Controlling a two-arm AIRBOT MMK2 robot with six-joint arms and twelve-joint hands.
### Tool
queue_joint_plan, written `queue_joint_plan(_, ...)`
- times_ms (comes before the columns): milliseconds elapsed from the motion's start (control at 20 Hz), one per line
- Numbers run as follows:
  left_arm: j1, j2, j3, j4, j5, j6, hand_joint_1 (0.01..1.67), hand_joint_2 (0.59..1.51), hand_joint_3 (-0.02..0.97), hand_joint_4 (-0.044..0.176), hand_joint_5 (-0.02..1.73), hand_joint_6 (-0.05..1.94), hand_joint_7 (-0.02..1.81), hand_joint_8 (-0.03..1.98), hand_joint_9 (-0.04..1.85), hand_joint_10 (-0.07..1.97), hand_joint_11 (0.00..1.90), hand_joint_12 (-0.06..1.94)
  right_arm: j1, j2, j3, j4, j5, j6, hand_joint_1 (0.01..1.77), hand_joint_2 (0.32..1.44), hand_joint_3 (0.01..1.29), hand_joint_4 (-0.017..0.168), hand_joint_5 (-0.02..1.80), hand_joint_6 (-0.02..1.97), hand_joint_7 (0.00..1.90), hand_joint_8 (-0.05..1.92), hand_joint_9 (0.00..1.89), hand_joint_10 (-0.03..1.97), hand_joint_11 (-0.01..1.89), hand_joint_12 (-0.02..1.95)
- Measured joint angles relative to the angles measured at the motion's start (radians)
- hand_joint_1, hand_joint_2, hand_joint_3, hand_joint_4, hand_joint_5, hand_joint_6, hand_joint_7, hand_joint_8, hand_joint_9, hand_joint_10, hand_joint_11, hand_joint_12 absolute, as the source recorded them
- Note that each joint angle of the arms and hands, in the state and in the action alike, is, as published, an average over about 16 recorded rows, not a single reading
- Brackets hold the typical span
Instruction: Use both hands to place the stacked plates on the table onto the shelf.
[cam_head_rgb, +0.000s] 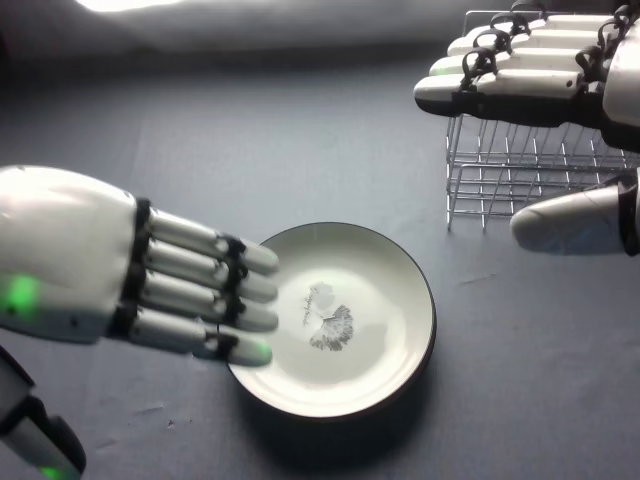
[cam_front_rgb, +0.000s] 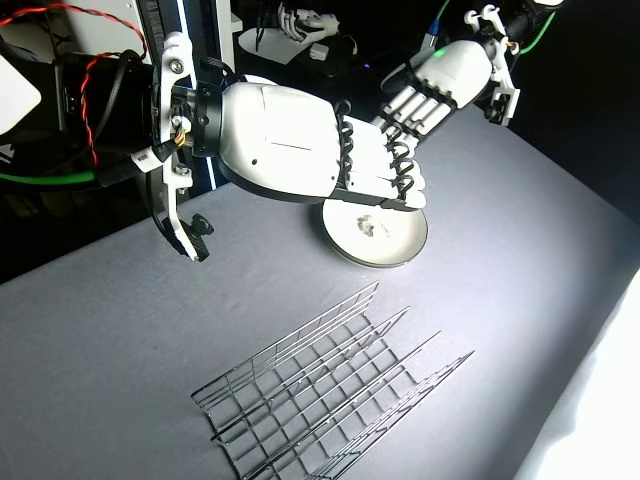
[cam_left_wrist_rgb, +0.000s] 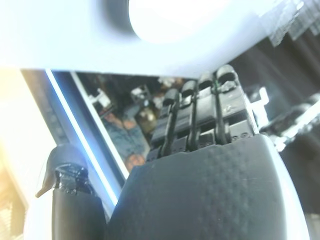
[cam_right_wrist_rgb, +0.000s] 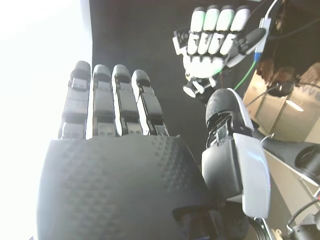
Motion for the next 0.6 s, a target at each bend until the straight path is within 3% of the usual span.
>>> queue_joint_plan(600,0.052,-0.111,0.075,0.038,0.069,0.004,0.02,1.083,0.018,0.002,0.05,0.01,0.03,-0.01,0.02,0.01,0.02,-0.01,-0.002,-0.005,0.003,-0.003,0.007,-0.006,0.02,1.26,0.01,-0.001,0.10,0.03,0.09,0.01,0.05,0.01,0.01,0.15)
